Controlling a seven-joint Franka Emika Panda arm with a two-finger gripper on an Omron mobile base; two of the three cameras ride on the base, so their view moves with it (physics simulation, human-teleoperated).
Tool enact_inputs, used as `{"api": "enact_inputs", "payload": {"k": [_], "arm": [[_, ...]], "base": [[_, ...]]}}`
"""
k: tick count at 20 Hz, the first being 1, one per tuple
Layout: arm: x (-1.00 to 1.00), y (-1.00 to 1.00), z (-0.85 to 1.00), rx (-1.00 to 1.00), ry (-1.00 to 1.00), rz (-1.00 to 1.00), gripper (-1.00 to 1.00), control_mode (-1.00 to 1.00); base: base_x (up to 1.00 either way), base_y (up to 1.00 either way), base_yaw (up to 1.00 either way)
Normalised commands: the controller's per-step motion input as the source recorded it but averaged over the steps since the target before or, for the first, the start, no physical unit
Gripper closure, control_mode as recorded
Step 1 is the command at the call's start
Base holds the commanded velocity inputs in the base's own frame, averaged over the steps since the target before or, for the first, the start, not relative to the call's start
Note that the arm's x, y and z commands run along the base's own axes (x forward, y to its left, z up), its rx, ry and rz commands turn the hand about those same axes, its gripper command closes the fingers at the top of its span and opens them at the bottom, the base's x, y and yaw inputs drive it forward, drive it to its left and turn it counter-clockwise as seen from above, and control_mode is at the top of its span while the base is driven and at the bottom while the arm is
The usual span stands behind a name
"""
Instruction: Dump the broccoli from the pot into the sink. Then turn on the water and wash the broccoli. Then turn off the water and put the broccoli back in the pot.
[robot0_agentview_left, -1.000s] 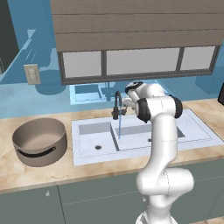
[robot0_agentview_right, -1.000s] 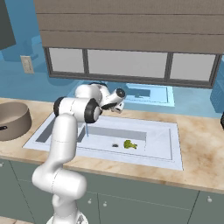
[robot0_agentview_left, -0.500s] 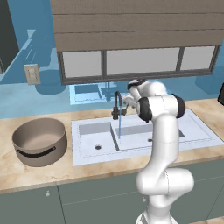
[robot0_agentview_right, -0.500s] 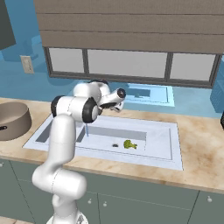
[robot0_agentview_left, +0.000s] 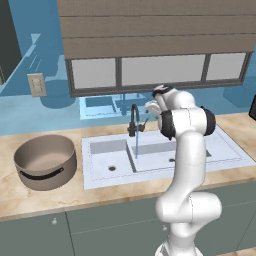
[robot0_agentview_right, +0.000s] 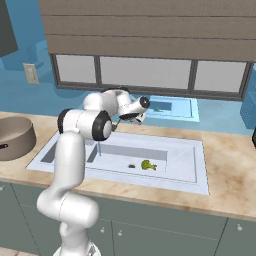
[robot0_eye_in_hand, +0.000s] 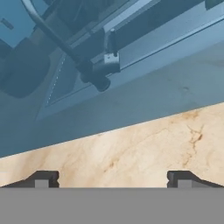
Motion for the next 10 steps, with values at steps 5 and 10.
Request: {"api": "enact_inputs", "payload": {"k": [5,10], "arm": [[-0.01,-0.28,-0.03,-0.01,0.04,0.0,-1.0,-1.0],[-0.02,-0.25,-0.16,-0.07,0.08,0.0,-1.0,-1.0]], "base": [[0.0,0.0,0.0],[0.0,0.0,0.0]]}}
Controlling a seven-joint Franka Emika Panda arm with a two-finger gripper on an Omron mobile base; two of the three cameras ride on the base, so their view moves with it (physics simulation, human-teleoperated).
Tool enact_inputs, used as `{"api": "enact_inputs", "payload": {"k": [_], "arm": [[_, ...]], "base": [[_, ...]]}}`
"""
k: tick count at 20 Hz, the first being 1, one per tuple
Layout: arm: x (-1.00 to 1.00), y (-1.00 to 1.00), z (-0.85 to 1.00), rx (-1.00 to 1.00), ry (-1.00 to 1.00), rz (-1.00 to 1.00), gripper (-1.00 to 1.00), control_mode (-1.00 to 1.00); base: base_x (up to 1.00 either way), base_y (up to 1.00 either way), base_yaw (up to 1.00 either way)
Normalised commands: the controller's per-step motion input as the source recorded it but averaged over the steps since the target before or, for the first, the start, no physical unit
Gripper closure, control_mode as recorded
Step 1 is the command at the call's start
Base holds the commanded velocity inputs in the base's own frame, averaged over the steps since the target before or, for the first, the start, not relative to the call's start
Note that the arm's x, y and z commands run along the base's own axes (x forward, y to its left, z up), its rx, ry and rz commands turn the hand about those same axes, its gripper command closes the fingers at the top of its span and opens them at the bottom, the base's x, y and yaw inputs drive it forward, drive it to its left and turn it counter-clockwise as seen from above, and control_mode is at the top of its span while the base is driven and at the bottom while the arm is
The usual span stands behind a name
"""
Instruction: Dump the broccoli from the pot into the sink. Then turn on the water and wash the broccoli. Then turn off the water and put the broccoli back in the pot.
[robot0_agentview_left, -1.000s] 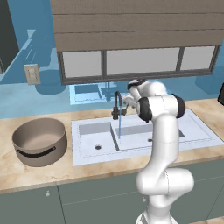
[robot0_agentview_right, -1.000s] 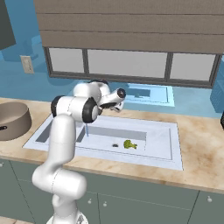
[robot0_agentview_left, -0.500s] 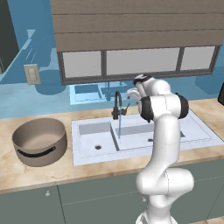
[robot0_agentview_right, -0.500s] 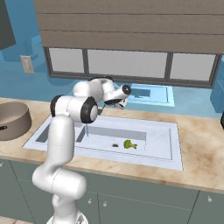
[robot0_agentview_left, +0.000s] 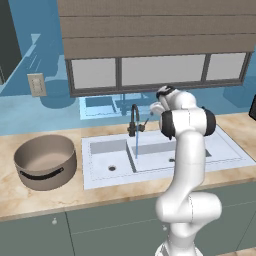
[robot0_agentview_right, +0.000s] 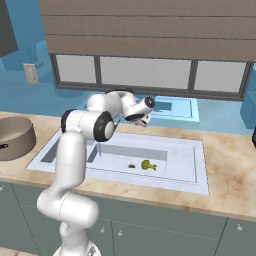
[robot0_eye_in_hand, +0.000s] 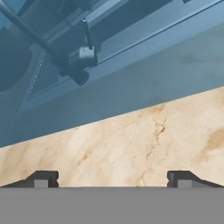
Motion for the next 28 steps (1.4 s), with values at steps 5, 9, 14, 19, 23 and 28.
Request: {"api": "enact_inputs", "payload": {"k": [5,9,14,19,23,28], "arm": [[-0.08,-0.05,-0.27,-0.08,0.06,0.0,-1.0,-1.0],[-0.01,0.0,-0.28,-0.03,0.03,0.02,-1.0,-1.0],[0.0,0.0,-0.29,-0.01,0.01,0.03,-1.0,-1.0],[0.0,0.0,-0.27,0.0,0.02,0.01,-1.0,-1.0],[0.03,0.01,-0.13,0.0,0.0,0.0,-1.0,-1.0],[0.19,0.08,-0.01,0.0,0.0,0.0,-1.0,-1.0]], "base": [[0.0,0.0,0.0],[0.0,0.0,0.0],[0.0,0.0,0.0],[0.0,0.0,0.0],[0.0,0.0,0.0],[0.0,0.0,0.0]]}}
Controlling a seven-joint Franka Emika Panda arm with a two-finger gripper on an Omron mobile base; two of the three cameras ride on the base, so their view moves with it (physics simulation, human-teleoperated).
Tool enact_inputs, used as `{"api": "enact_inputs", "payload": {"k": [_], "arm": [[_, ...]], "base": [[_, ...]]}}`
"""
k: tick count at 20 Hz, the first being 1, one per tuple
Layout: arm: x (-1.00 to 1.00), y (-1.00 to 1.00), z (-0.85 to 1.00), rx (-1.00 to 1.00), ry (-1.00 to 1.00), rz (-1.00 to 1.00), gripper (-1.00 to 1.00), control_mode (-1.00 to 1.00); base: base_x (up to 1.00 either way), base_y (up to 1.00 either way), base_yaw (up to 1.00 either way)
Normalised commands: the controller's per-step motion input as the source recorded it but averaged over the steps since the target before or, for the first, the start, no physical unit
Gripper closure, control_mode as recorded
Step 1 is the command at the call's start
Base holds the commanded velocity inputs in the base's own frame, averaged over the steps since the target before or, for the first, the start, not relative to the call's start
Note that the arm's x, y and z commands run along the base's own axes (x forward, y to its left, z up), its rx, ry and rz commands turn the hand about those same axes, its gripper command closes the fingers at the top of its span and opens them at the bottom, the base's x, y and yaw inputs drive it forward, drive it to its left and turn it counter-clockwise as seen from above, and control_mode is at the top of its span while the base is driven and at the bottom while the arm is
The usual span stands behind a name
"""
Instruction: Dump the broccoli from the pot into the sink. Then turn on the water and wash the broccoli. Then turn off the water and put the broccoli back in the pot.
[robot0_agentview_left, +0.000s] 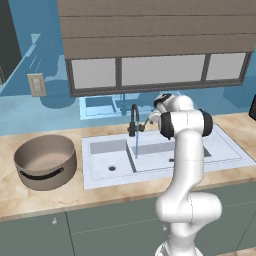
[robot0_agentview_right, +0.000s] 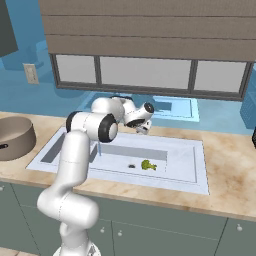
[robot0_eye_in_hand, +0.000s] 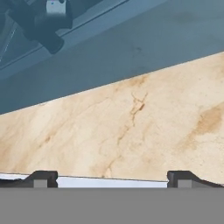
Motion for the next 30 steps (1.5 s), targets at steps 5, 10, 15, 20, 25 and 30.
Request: {"api": "enact_inputs", "payload": {"k": [5,10,15,20,25,30], "arm": [[0.22,0.19,-0.01,0.0,0.0,0.0,-1.0,-1.0],[0.22,0.38,-0.01,0.0,0.0,0.0,-1.0,-1.0],[0.3,0.5,0.0,0.0,0.0,0.0,-1.0,-1.0],[0.26,0.6,0.0,0.0,0.0,0.0,-1.0,-1.0],[0.25,0.66,0.0,0.0,0.0,0.0,-1.0,-1.0],[0.24,0.73,0.0,0.0,0.0,0.0,-1.0,-1.0]], "base": [[0.0,0.0,0.0],[0.0,0.0,0.0],[0.0,0.0,0.0],[0.0,0.0,0.0],[0.0,0.0,0.0],[0.0,0.0,0.0]]}}
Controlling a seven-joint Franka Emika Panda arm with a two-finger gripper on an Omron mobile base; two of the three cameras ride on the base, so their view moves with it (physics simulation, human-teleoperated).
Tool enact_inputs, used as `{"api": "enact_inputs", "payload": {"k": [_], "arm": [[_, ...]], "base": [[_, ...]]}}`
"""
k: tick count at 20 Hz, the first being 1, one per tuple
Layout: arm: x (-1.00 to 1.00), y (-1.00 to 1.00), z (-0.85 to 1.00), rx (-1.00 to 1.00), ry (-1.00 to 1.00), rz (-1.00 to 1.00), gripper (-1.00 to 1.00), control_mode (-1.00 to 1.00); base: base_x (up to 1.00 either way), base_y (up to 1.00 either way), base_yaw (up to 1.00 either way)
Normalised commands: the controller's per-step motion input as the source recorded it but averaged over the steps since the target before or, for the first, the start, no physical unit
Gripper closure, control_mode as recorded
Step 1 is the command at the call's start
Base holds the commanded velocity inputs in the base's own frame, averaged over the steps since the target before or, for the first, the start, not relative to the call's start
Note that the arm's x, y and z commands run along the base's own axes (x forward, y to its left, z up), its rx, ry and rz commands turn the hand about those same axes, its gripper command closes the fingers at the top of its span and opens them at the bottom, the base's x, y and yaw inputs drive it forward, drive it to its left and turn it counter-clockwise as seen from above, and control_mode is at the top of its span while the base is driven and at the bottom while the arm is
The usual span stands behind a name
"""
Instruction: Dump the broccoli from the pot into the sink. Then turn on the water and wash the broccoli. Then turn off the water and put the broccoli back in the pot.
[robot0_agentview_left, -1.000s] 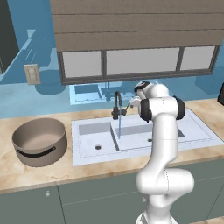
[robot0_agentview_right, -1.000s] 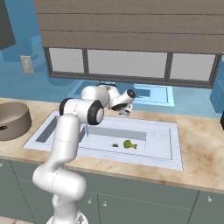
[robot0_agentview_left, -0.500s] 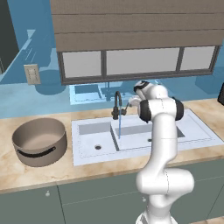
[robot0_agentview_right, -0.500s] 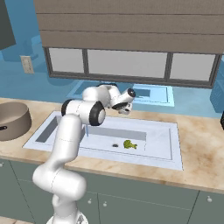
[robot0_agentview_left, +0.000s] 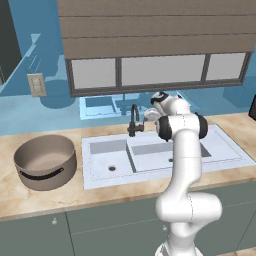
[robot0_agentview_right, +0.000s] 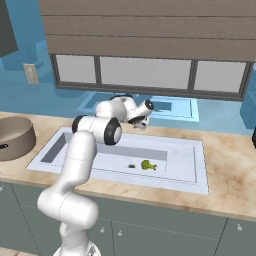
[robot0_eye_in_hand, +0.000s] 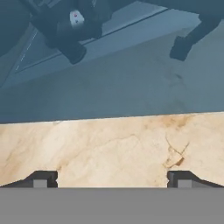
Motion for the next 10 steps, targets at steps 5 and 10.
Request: {"api": "enact_inputs", "payload": {"k": [5,10], "arm": [[0.26,0.63,0.0,0.0,0.0,0.0,-1.0,-1.0],[0.05,0.06,0.09,-0.04,0.0,-0.05,-1.0,-1.0]], "base": [[0.0,0.0,0.0],[0.0,0.0,0.0]]}}
